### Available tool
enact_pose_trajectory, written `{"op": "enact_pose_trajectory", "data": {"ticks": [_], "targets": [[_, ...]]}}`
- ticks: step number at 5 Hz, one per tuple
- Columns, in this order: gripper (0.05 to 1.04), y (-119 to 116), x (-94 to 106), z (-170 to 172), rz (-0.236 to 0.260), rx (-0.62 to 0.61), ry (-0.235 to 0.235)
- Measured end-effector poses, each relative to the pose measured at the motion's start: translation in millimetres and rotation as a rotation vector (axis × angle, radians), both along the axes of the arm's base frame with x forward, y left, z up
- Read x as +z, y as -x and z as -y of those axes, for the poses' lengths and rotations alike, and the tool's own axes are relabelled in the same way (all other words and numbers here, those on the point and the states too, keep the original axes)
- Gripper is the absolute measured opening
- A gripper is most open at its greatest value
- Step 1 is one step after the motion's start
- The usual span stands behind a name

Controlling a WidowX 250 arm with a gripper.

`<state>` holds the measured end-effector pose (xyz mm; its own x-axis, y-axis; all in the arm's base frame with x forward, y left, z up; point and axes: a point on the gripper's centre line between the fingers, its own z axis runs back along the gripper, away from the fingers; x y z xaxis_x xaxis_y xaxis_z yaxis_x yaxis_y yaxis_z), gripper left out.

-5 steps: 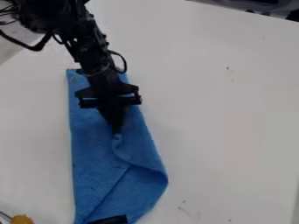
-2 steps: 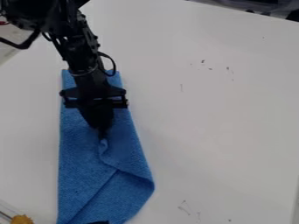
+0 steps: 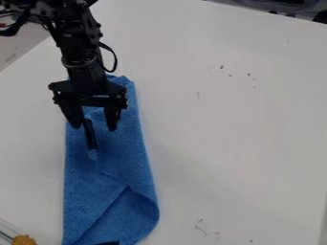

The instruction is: Fold the cloth from top right to bottom left

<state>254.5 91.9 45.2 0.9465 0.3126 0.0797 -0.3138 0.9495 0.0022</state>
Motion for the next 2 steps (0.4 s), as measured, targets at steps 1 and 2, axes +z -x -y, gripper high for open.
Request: {"op": "enact_pose_trajectory", "data": {"ticks": [1, 2], "targets": [[1.001, 9.6, 0.5, -13.0, -0.031, -0.032, -0.010], [1.001, -4.4, 11.1, -23.1, -0.052, -0.212, -0.053]]}}
